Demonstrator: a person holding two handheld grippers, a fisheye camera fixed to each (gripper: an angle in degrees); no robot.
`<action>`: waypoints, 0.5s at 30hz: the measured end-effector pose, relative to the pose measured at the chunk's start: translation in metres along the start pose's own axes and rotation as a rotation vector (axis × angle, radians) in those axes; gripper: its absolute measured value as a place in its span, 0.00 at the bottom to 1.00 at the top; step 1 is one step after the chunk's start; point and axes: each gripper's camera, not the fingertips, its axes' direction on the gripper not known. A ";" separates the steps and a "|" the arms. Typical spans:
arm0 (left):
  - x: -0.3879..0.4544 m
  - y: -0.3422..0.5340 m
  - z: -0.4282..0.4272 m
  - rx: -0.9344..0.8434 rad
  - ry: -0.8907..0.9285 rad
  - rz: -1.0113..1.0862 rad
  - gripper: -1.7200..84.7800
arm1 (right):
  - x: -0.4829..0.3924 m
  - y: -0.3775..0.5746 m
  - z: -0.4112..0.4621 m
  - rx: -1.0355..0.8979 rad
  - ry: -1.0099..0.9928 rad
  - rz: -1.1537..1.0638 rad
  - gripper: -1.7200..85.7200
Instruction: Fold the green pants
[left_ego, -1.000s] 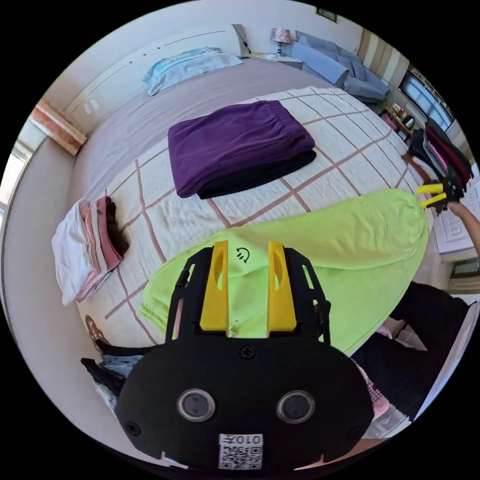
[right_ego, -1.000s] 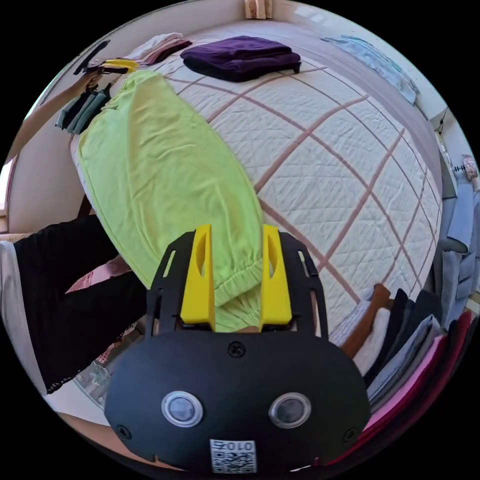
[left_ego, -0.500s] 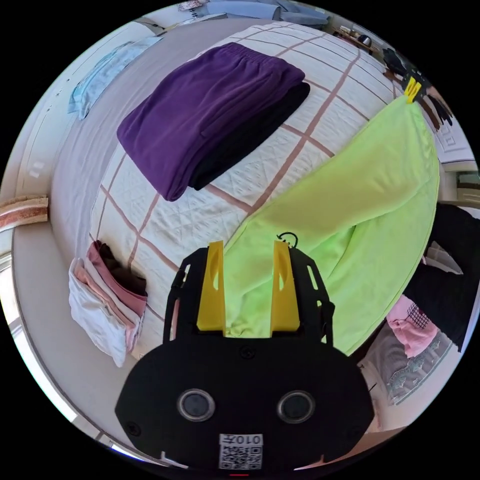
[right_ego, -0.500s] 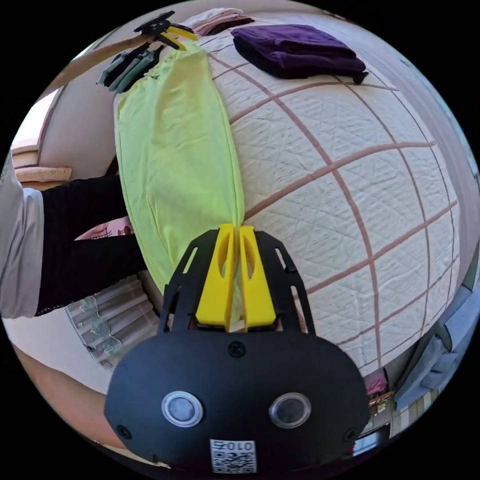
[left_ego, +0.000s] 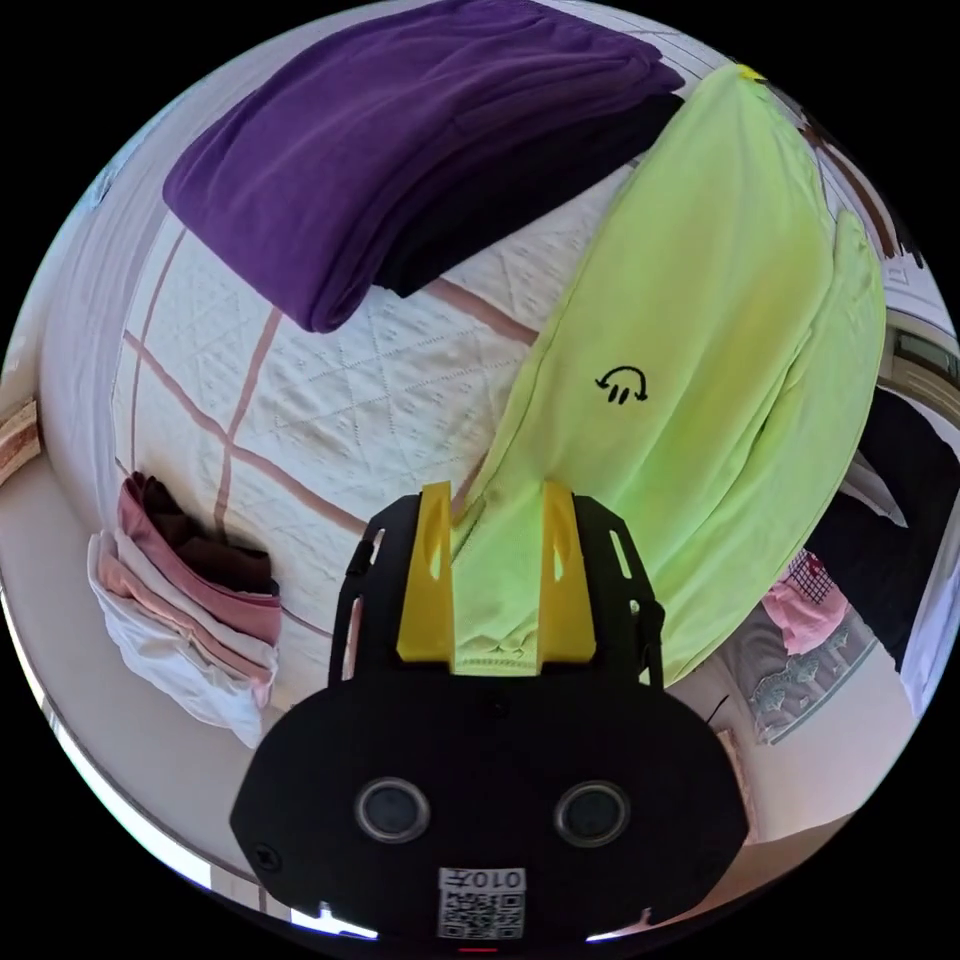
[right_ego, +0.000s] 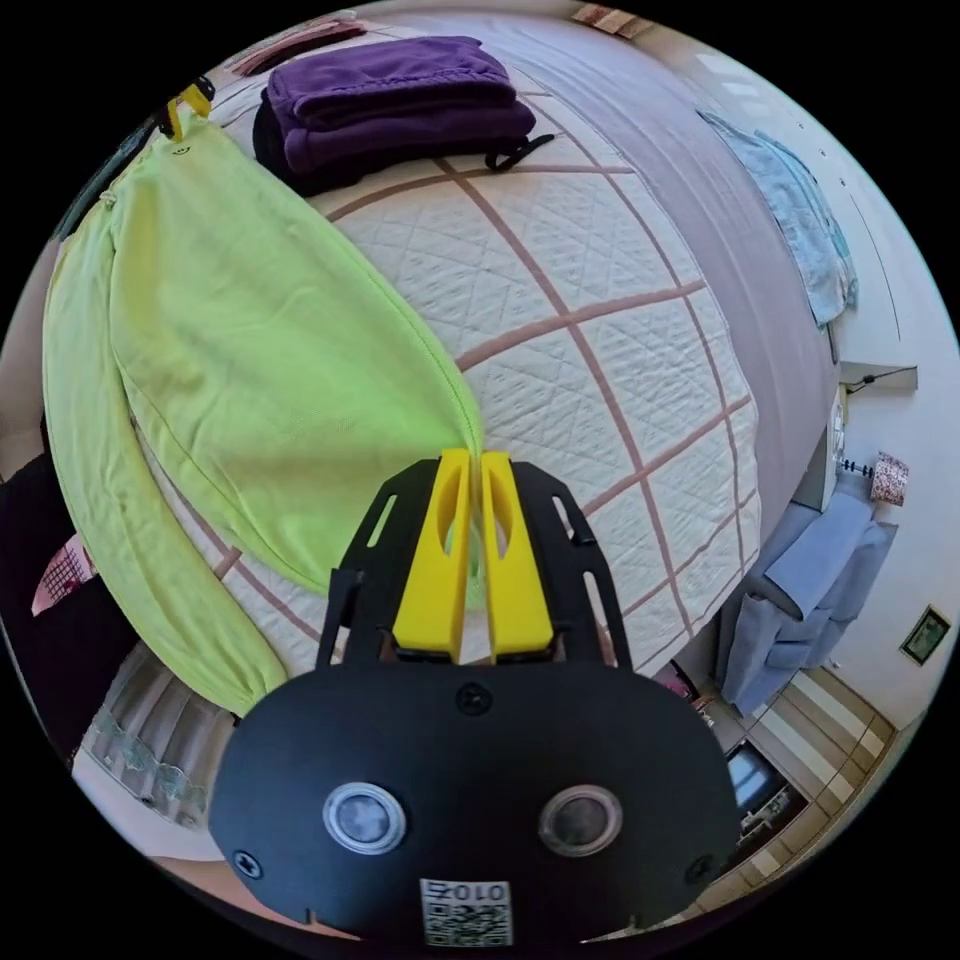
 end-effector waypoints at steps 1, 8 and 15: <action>0.003 0.003 0.008 -0.017 -0.013 0.002 0.11 | -0.004 -0.001 0.004 -0.012 0.004 -0.002 0.06; -0.011 0.047 0.000 0.102 -0.054 -0.208 0.03 | -0.026 0.014 0.020 -0.076 -0.010 -0.035 0.06; 0.015 0.142 -0.051 0.339 -0.181 -0.423 0.02 | -0.033 0.106 -0.052 0.289 0.010 0.182 0.06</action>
